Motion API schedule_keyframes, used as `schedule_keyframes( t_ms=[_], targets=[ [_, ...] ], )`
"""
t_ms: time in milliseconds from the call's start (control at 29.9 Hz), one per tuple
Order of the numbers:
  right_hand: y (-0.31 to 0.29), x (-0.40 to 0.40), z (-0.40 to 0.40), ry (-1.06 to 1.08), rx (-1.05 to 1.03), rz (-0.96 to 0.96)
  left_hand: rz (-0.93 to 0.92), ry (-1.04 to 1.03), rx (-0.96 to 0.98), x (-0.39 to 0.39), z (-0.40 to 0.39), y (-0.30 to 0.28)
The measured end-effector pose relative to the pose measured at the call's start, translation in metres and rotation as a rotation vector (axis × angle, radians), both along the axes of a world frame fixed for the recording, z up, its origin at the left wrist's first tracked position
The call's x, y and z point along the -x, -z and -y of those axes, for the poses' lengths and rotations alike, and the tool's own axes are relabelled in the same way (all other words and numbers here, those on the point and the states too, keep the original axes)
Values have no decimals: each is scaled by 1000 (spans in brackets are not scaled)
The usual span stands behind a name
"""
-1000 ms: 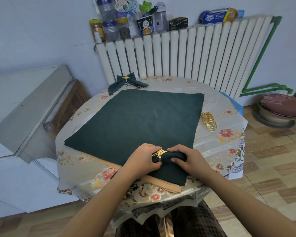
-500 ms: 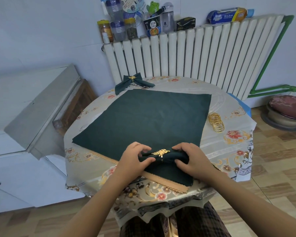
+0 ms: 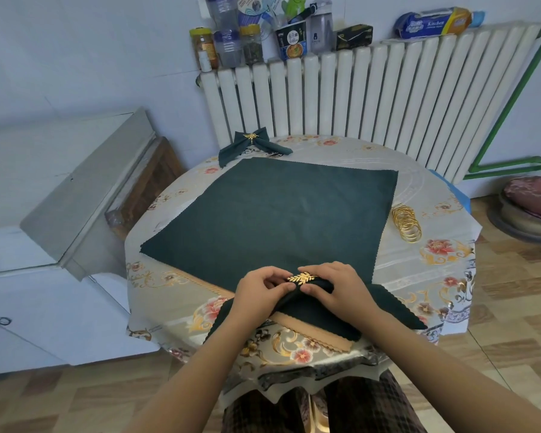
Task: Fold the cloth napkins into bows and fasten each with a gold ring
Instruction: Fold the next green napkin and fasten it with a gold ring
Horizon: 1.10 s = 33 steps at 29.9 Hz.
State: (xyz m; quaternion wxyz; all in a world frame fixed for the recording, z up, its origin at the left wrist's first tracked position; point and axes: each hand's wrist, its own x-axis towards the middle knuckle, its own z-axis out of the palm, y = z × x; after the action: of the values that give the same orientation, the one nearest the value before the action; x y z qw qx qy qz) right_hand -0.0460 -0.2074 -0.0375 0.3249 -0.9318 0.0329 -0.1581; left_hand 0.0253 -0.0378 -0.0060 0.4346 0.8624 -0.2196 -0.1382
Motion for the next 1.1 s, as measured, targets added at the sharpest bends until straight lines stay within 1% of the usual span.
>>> schedule_keyframes(
  t_ms=[267,468,568,635,668,735,802,869,969,1102],
  targets=[
    [-1,2,-1,8,-13,-4,-346,-112,178,2,4,-12],
    [-1,2,-2,15,19,-4,-365,-191,173,4,9,-17],
    [-4,3,-2,4,23,-29,-303,-190,151,6,7,-14],
    [-4,4,0,-41,6,-78,-223,-155,113,8,7,-13],
    [-6,6,3,-58,-26,-109,-146,-116,58,9,8,-13],
    [-10,10,10,-70,-88,-154,78,17,-122,8,10,-13],
    [-10,15,16,-73,-58,-175,248,172,-261,7,14,-14],
    [-10,20,19,-80,2,-193,290,266,-275,7,17,-10],
    [-9,22,20,-85,69,-183,338,284,-221,6,19,-7],
    [-8,23,20,-82,110,-158,392,329,-257,6,18,-9]
  ],
)
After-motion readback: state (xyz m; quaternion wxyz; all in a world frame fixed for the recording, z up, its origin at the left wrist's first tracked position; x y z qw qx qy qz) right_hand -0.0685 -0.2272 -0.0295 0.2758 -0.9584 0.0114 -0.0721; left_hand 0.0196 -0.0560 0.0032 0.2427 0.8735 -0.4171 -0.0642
